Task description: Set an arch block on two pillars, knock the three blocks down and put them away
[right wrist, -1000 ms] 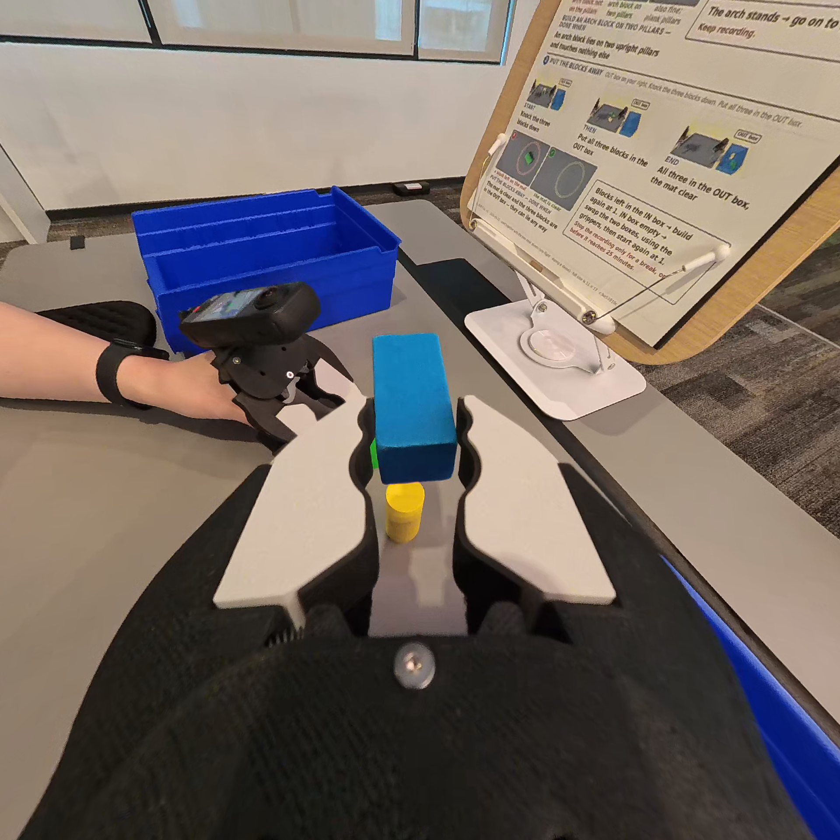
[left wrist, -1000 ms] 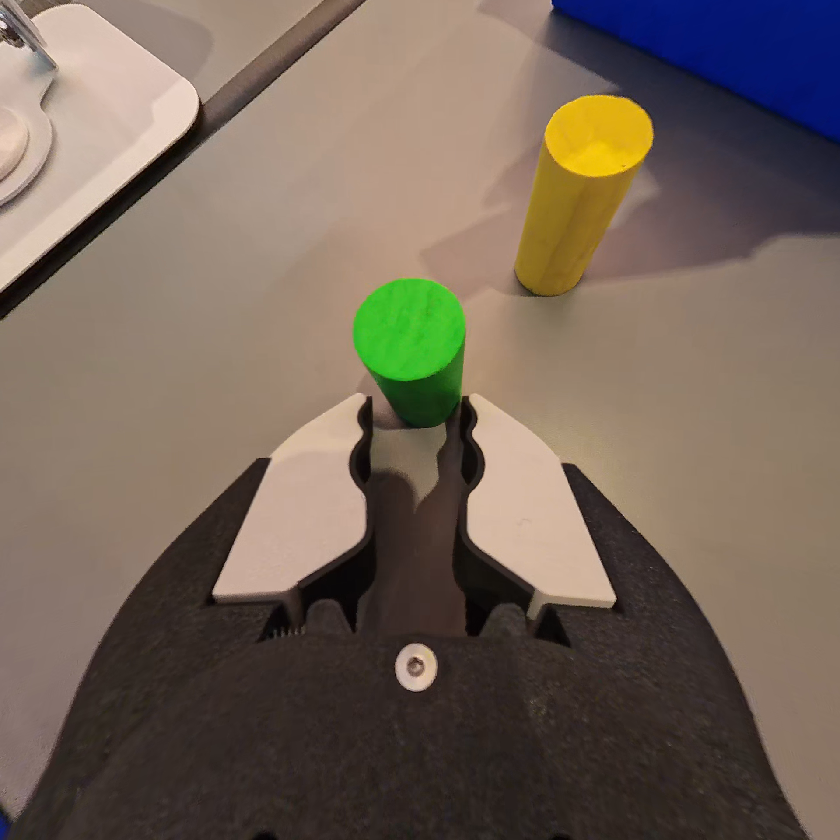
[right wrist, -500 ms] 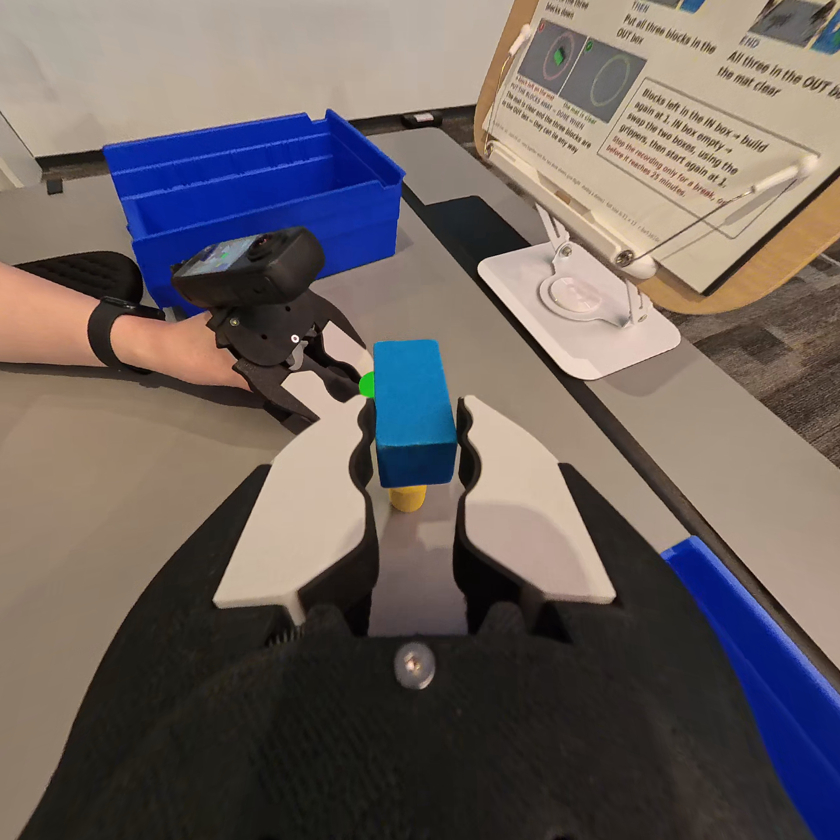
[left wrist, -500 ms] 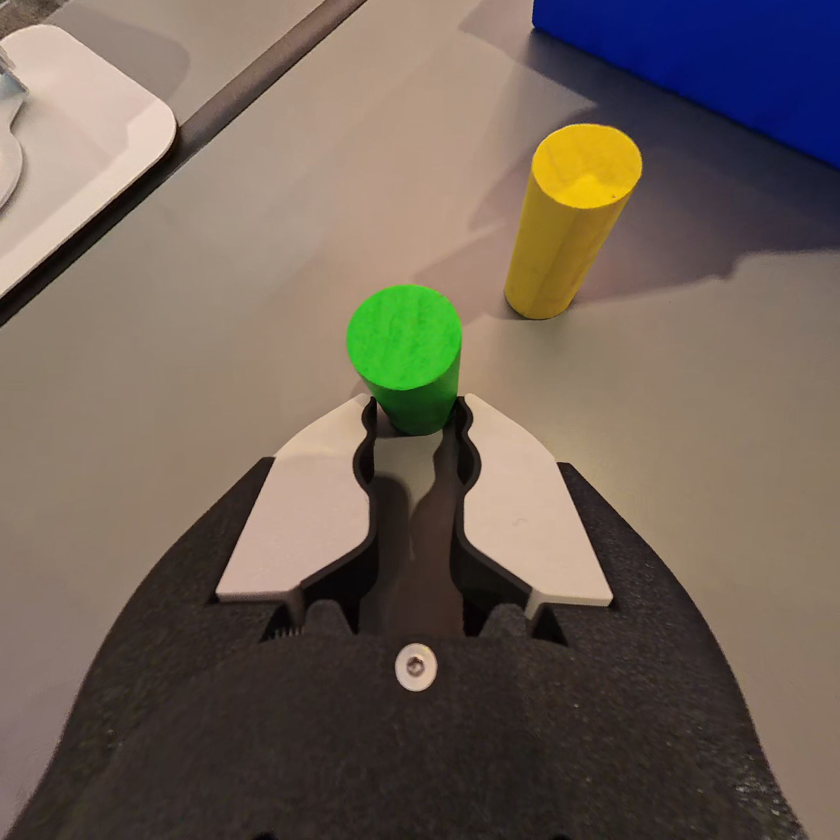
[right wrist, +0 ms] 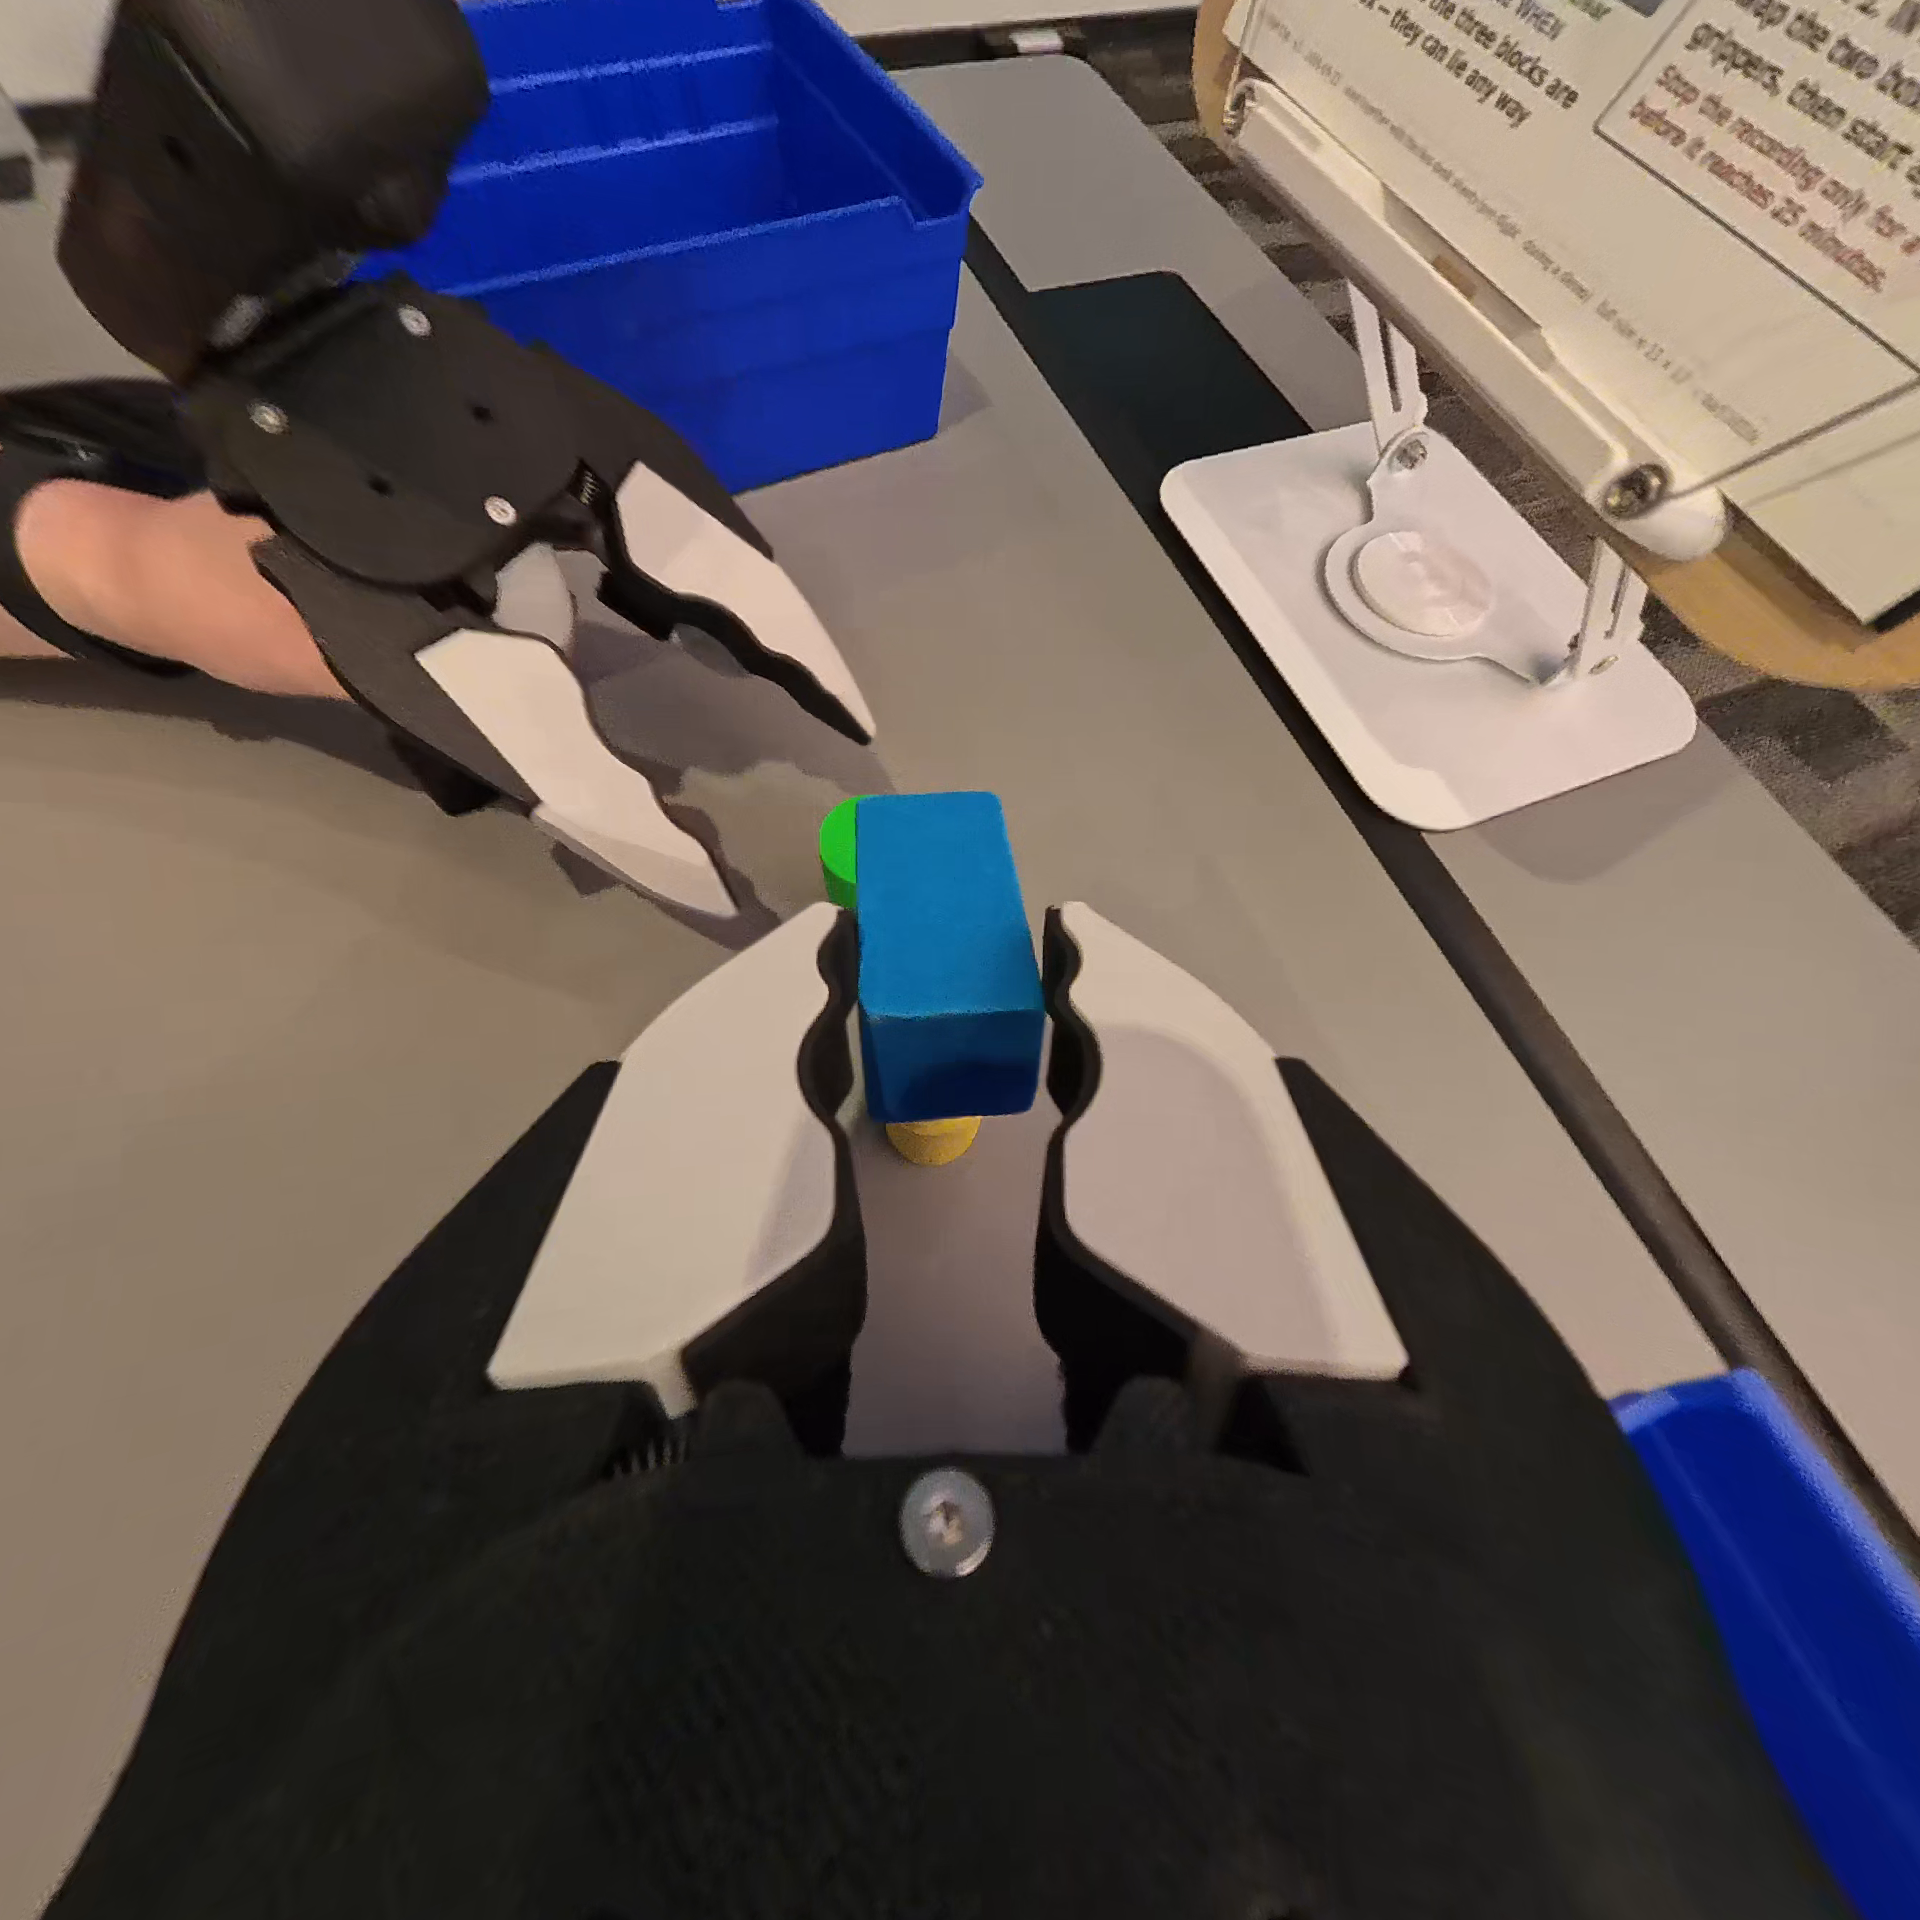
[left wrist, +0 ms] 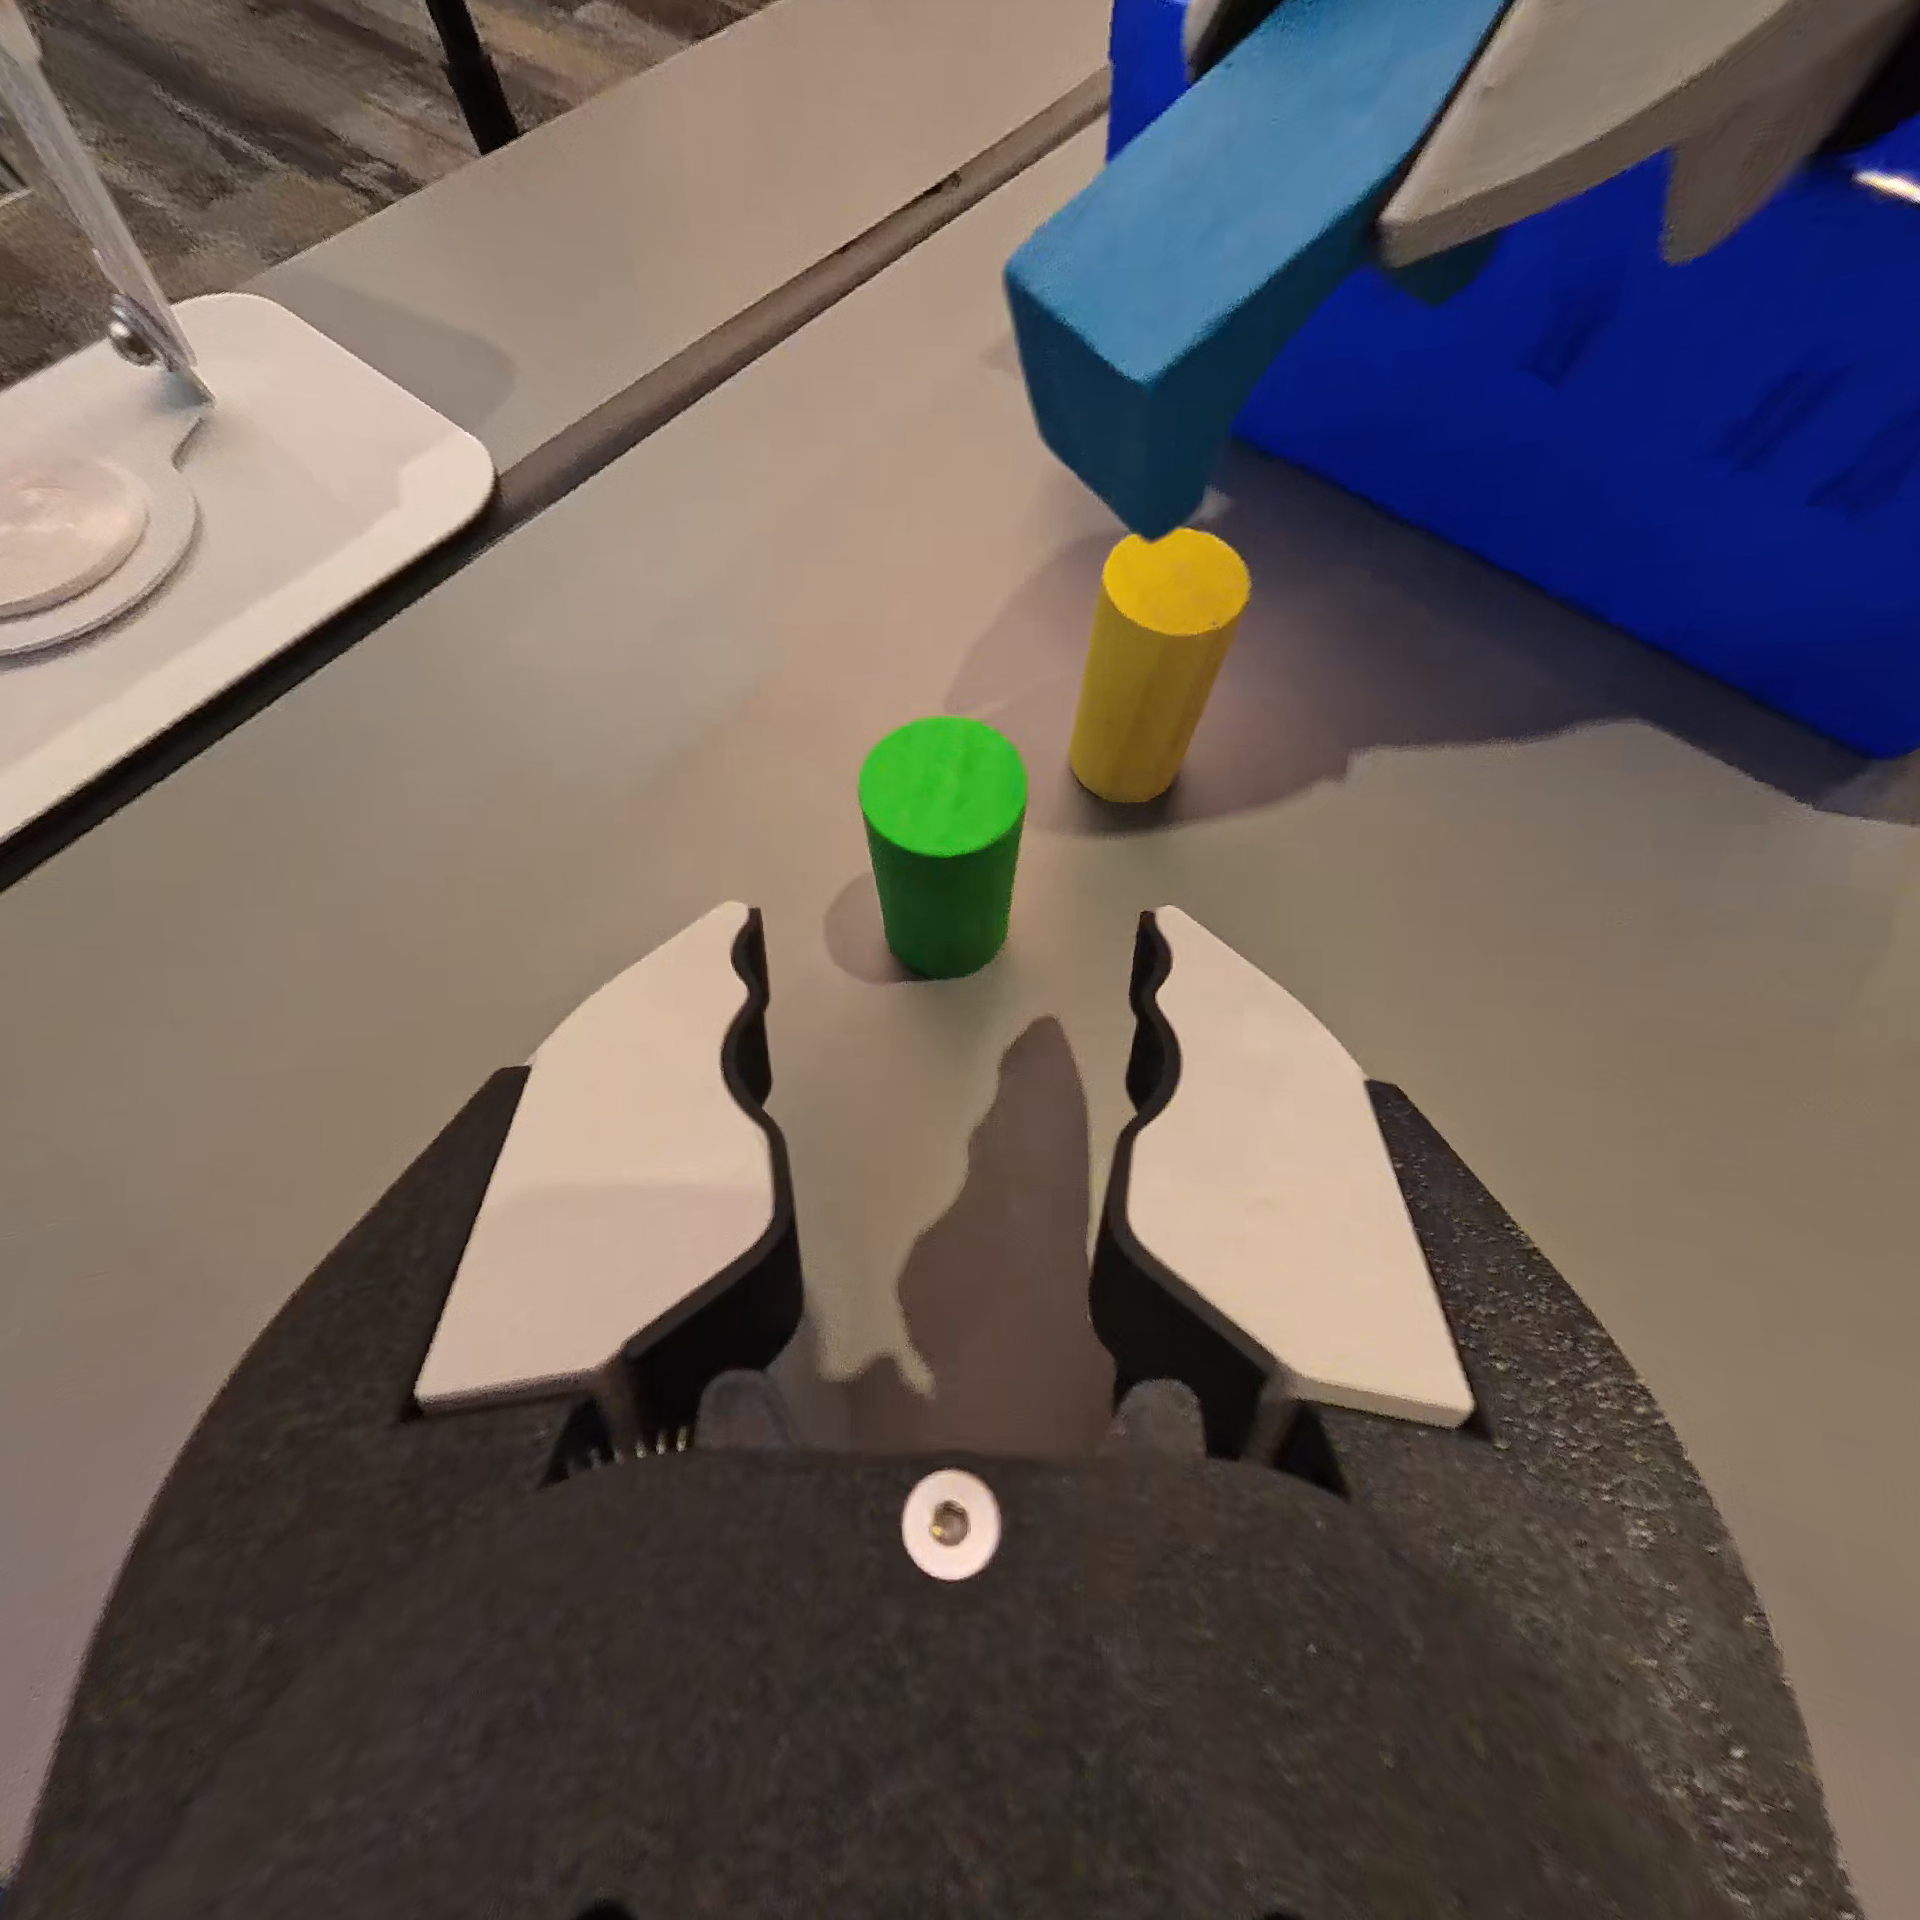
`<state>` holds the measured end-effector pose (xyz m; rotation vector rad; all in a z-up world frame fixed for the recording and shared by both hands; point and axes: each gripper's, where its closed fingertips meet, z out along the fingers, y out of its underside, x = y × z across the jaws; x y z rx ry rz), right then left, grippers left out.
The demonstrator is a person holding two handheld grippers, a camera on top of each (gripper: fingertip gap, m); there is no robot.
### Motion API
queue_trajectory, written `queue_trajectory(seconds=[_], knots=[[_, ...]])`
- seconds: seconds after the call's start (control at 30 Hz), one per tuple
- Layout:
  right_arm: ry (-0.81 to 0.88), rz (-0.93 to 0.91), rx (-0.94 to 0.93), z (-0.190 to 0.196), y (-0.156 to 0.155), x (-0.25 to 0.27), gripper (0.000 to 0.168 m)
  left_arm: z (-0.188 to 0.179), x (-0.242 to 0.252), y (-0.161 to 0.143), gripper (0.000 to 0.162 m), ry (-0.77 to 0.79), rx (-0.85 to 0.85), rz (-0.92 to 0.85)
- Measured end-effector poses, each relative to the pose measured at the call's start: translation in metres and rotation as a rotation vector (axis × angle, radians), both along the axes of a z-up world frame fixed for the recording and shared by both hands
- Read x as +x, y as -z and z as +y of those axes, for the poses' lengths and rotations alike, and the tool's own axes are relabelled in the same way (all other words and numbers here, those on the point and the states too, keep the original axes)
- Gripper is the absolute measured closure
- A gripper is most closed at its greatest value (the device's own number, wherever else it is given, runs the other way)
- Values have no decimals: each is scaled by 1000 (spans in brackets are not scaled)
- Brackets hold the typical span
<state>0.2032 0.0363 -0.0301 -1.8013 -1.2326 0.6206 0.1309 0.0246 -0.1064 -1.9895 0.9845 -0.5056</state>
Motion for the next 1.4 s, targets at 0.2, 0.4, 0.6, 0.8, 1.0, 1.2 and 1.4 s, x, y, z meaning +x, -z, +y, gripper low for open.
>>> queue_trajectory(seconds=[0.2, 0.4, 0.6, 0.8, 1.0, 1.2, 1.4], knots=[[-69, 34, -76, -1, -10, -27, 133, -9, -5, 3, 92, 11, -1, 35], [-83, -29, -126, 2, 24, -40, 133, -14, -4, 10, 92, 31, -20, 55], [-67, -56, -136, 2, 35, -35, 133, -16, -4, 9, 93, 45, -24, 56], [-57, -107, -166, 3, 47, -28, 133, -15, -3, 15, 93, 49, -42, 65], [-64, -158, -155, 4, 52, -29, 133, -15, -2, 23, 93, 56, -66, 79], [-74, -173, -153, 1, 50, -28, 133, -8, 10, 27, 93, 67, -97, 33], [-76, -238, -161, 0, 53, -24, 133, -9, 21, 25, 93, 84, -89, 21]])
